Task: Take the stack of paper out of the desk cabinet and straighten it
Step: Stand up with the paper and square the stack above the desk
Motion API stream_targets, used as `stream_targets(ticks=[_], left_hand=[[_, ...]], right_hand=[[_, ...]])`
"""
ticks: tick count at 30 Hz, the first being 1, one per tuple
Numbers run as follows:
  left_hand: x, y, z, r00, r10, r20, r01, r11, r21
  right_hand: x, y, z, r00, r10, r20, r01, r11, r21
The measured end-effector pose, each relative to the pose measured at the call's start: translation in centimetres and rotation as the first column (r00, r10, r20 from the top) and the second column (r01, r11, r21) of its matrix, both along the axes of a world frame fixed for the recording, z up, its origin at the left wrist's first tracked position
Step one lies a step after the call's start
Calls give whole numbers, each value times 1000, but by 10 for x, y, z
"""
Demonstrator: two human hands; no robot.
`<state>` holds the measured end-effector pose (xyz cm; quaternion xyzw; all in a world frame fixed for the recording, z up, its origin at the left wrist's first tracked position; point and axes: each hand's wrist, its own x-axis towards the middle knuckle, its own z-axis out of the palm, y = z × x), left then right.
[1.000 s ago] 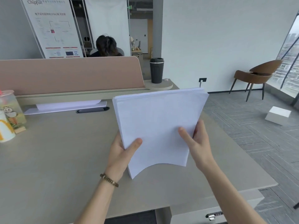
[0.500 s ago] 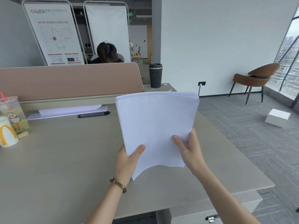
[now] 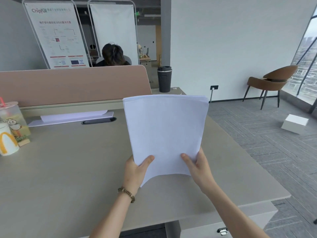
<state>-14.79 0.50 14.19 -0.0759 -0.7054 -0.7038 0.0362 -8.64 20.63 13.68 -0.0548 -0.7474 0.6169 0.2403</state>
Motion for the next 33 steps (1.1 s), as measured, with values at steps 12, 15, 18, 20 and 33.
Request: stream_targets(ticks=[12, 15, 18, 20, 33], left_hand=[[-15, 62, 28, 999, -46, -9, 45, 995, -89], [-22, 88, 28, 999, -49, 1, 49, 991, -122], [-32, 111, 30, 998, -42, 36, 46, 992, -121], [-39, 126, 30, 997, -16, 74, 25, 991, -132], [-93, 189, -3, 965, -70, 255, 145, 947, -287]], right_hand=[[-18, 76, 34, 981, -121, 151, 122, 992, -2], [-25, 100, 35, 973, -148, 176, 151, 989, -6], [-37, 122, 32, 967, -155, 204, 158, 987, 3], [-47, 135, 31, 961, -164, 222, 162, 986, 29], [-116, 200, 8, 902, -226, 368, 170, 969, 178]])
